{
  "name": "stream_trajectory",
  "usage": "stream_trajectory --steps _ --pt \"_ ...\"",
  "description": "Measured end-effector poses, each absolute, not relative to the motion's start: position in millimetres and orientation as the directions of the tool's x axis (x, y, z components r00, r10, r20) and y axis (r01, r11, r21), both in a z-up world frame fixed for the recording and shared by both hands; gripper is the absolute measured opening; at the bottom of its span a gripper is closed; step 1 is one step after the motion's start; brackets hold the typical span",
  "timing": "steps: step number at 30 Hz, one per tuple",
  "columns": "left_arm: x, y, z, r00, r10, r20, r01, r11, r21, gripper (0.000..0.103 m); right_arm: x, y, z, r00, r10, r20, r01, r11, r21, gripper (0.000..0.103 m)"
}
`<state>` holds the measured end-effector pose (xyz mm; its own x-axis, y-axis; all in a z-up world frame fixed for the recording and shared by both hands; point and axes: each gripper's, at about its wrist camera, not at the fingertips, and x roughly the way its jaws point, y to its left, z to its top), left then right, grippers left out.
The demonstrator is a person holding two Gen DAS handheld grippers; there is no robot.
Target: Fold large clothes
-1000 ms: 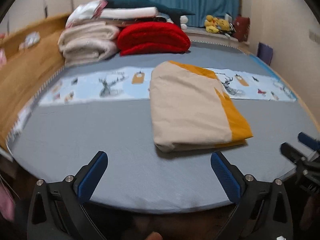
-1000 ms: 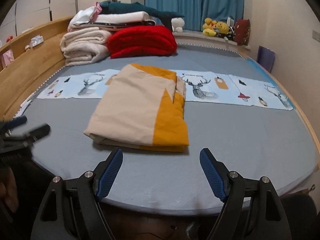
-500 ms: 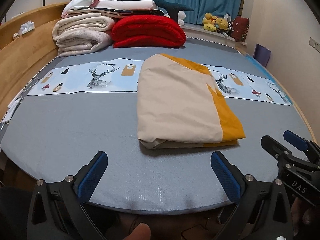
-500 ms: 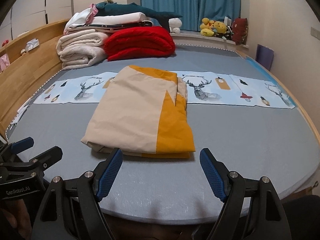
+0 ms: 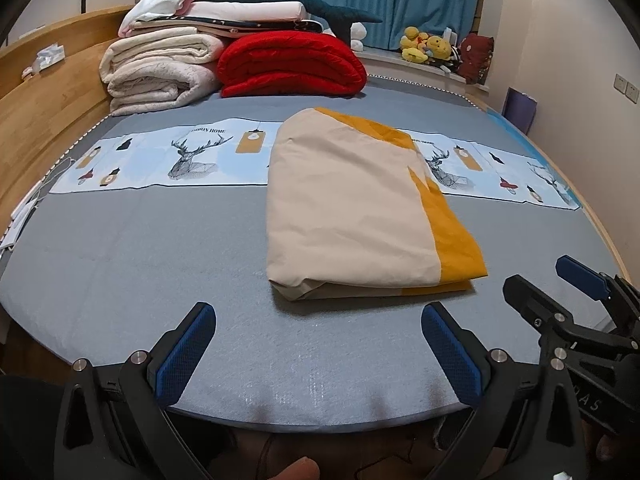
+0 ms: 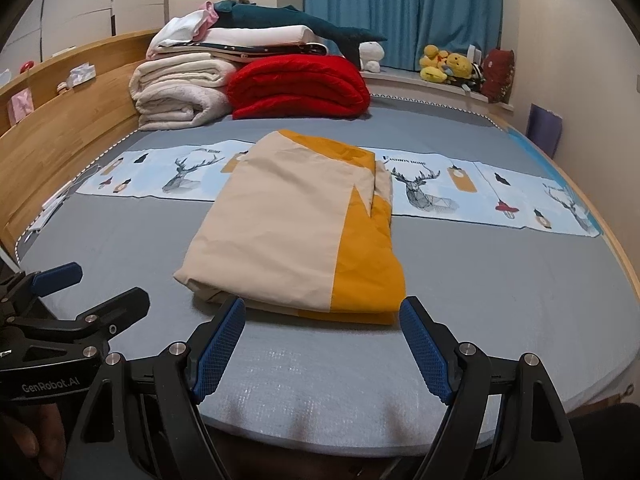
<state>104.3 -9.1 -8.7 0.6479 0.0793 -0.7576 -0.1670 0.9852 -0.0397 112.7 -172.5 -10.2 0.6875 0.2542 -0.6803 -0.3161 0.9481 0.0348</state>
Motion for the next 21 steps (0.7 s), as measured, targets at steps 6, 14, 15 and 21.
stream_trajectory --steps 6,14,15,21 --pt "104.4 -10.3 -8.8 0.648 0.074 -0.758 -0.162 0.986 -0.043 0.102 111.6 -172.8 -10.2 0.69 0.252 -0.678 -0.314 0.949 0.033 0.08" --pt "105.4 -9.9 -9.0 0.642 0.069 -0.764 -0.165 0.985 -0.05 0.102 110.5 -171.4 -10.3 0.688 0.251 -0.681 -0.309 0.95 0.038 0.08" --pt "105.4 -9.6 -9.1 0.643 0.069 -0.763 -0.165 0.985 -0.05 0.102 110.9 -172.0 -10.3 0.69 0.25 -0.679 -0.31 0.95 0.035 0.08" --pt "105.7 -8.2 -9.6 0.644 0.069 -0.762 -0.165 0.985 -0.05 0.102 111.1 -172.1 -10.4 0.689 0.25 -0.68 -0.31 0.95 0.035 0.08"
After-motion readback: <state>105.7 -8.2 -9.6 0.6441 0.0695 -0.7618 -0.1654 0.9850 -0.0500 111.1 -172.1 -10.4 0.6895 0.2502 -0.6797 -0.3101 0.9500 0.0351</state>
